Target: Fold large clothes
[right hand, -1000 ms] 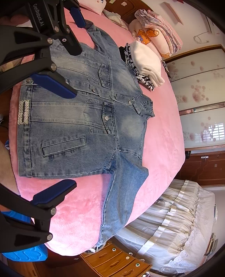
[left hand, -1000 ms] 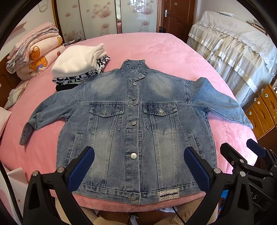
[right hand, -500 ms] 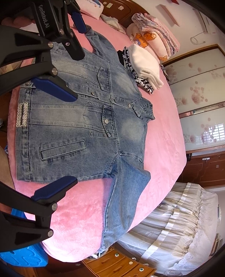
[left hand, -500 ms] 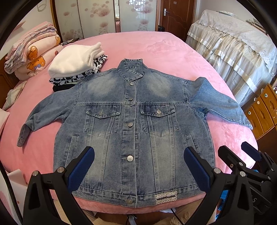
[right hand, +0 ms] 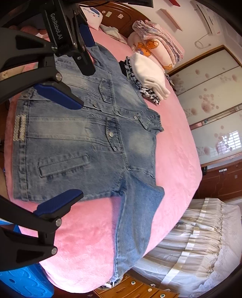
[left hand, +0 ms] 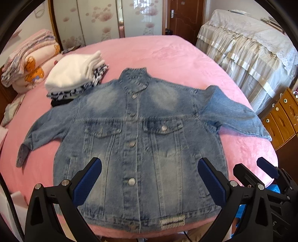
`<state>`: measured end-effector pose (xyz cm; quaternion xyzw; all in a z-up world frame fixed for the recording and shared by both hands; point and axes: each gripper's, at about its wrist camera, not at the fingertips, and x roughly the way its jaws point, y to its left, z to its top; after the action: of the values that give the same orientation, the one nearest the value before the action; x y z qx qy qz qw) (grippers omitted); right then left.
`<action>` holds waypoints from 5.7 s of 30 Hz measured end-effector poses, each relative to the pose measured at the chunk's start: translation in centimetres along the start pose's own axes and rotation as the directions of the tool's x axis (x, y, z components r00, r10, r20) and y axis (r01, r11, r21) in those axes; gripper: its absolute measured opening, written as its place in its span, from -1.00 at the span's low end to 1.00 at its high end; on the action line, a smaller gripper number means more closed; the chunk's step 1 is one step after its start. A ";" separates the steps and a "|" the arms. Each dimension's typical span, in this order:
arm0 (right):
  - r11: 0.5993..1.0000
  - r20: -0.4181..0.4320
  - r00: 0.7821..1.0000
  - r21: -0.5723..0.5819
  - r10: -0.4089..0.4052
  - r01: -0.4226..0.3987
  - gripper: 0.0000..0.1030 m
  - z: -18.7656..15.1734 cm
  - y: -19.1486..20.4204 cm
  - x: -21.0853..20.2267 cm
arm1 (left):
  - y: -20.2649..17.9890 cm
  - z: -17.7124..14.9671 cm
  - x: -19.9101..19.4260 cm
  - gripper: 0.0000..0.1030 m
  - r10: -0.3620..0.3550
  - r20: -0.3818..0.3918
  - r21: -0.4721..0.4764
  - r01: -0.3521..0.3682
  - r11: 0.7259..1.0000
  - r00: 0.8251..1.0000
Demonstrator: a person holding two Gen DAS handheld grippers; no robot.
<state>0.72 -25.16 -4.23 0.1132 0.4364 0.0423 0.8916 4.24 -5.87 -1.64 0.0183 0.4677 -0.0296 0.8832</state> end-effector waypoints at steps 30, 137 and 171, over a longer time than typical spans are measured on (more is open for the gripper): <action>0.792 -0.121 0.958 0.540 -0.261 0.284 0.50 4.4 -30.8 9.3 | -12.2 10.2 11.2 0.99 -0.151 0.158 0.122 0.132 0.984 0.976; 0.989 -0.203 0.978 0.134 -0.041 0.069 -0.12 -1.7 -8.8 12.0 | 18.2 6.8 27.4 0.16 -0.320 -0.097 -0.597 0.202 0.776 0.942; 0.992 -0.214 0.974 0.086 -0.070 0.090 -0.06 -1.7 -7.0 12.8 | 10.9 11.2 19.8 0.47 -0.207 -0.097 0.071 0.214 0.974 0.973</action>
<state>7.08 -29.40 -16.76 0.1326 0.5340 -0.0027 0.8350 25.31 3.60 -11.68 0.0057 0.5045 -0.1413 0.8518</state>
